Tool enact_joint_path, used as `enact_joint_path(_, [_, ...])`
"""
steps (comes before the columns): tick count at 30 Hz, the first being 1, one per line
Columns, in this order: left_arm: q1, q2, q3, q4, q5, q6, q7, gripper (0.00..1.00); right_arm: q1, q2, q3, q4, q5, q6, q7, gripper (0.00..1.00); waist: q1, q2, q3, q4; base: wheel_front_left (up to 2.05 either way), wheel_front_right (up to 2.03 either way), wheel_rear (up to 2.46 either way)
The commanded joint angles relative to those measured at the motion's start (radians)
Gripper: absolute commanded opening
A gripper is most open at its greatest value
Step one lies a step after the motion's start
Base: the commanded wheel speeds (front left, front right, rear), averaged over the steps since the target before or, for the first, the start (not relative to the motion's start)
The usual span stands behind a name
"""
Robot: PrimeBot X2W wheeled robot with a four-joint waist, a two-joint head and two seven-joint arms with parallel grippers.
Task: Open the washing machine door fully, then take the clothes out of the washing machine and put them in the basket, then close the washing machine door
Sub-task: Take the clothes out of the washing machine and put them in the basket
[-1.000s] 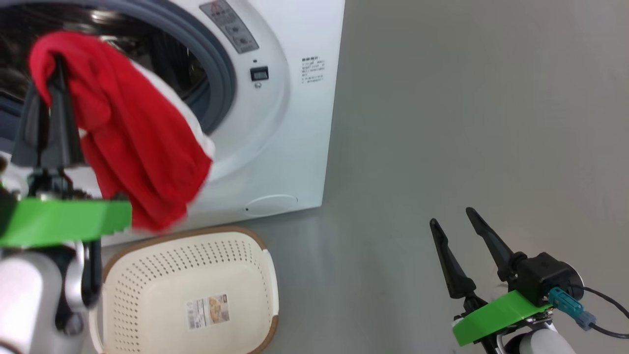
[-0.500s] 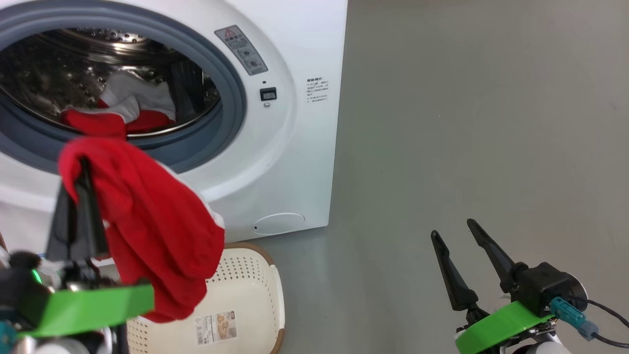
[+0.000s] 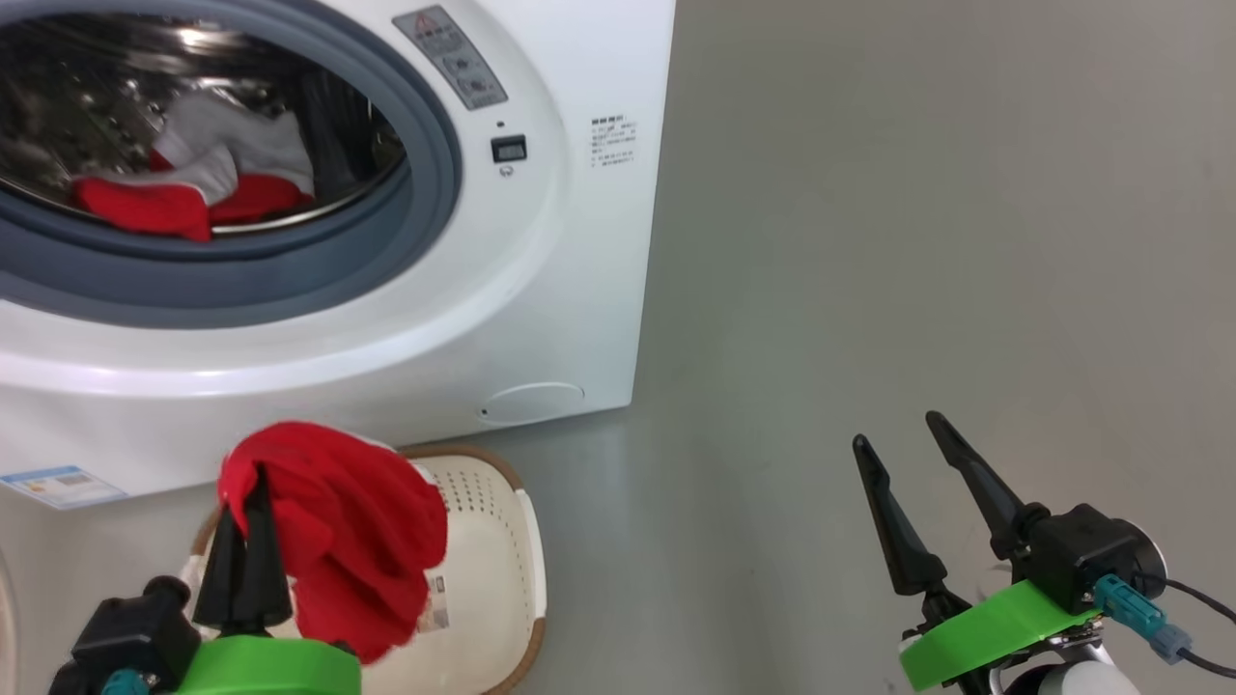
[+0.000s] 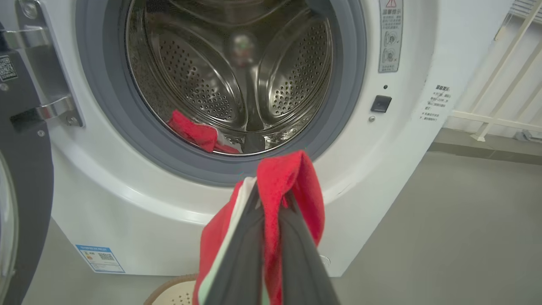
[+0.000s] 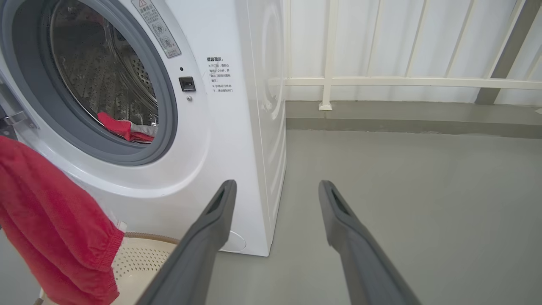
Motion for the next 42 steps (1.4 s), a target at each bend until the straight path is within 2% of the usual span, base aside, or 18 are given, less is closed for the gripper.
enact_joint_path(1, [-0.039, 0.004, 0.049, -0.008, -0.001, -0.016, -0.011, 0.00, -0.038, -0.008, 0.018, -0.032, -0.009, 0.003, -0.002, 1.00, 0.0000, 0.0000, 0.033, -0.007, 0.00, 0.00, 0.00])
enact_joint_path(10, [-0.122, -0.097, 0.179, 0.211, 0.054, -0.150, -0.012, 0.00, -0.088, -0.008, 0.021, -0.048, -0.001, 0.003, -0.016, 1.00, 0.0000, 0.0000, 0.150, -0.029, 0.00, 0.00, 0.00])
enact_joint_path(18, [-0.168, -0.137, 0.281, 0.408, 0.105, -0.237, -0.012, 0.00, -0.131, -0.008, 0.024, -0.040, 0.005, 0.003, -0.035, 1.00, 0.0000, 0.0000, 0.222, -0.043, 0.00, 0.00, 0.00])
enact_joint_path(24, [-0.190, -0.143, 0.311, 0.522, 0.119, -0.270, -0.012, 0.00, -0.150, -0.008, 0.027, -0.032, 0.011, 0.003, -0.046, 1.00, 0.0000, 0.0000, 0.249, -0.044, 0.00, 0.00, 0.00])
enact_joint_path(28, [-0.212, -0.144, 0.298, 0.632, 0.099, -0.294, -0.012, 0.00, -0.161, -0.008, 0.029, -0.026, 0.013, 0.003, -0.050, 1.00, 0.0000, 0.0000, 0.263, -0.044, 0.00, 0.00, 0.00])
enact_joint_path(39, [-0.292, -0.144, 0.291, 0.825, 0.076, -0.309, -0.012, 0.00, -0.180, -0.008, 0.030, -0.020, 0.017, 0.003, -0.059, 1.00, 0.0000, 0.0000, 0.284, -0.045, 0.00, 0.00, 0.00])
enact_joint_path(40, [-0.297, -0.144, 0.290, 0.838, 0.073, -0.310, -0.012, 0.32, -0.180, -0.008, 0.029, -0.019, 0.018, 0.003, -0.059, 1.00, 0.0000, 0.0000, 0.283, -0.044, 0.00, 0.00, 0.00])
enact_joint_path(41, [-0.303, -0.144, 0.289, 0.847, 0.072, -0.312, -0.012, 0.76, -0.180, -0.008, 0.029, -0.018, 0.020, 0.003, -0.059, 1.00, 0.0000, 0.0000, 0.281, -0.043, 0.00, 0.00, 0.00])
enact_joint_path(42, [-0.308, -0.144, 0.289, 0.855, 0.070, -0.312, -0.012, 1.00, -0.180, -0.008, 0.029, -0.016, 0.020, 0.003, -0.060, 1.00, 0.0000, 0.0000, 0.279, -0.042, 0.00, 0.00, 0.00])
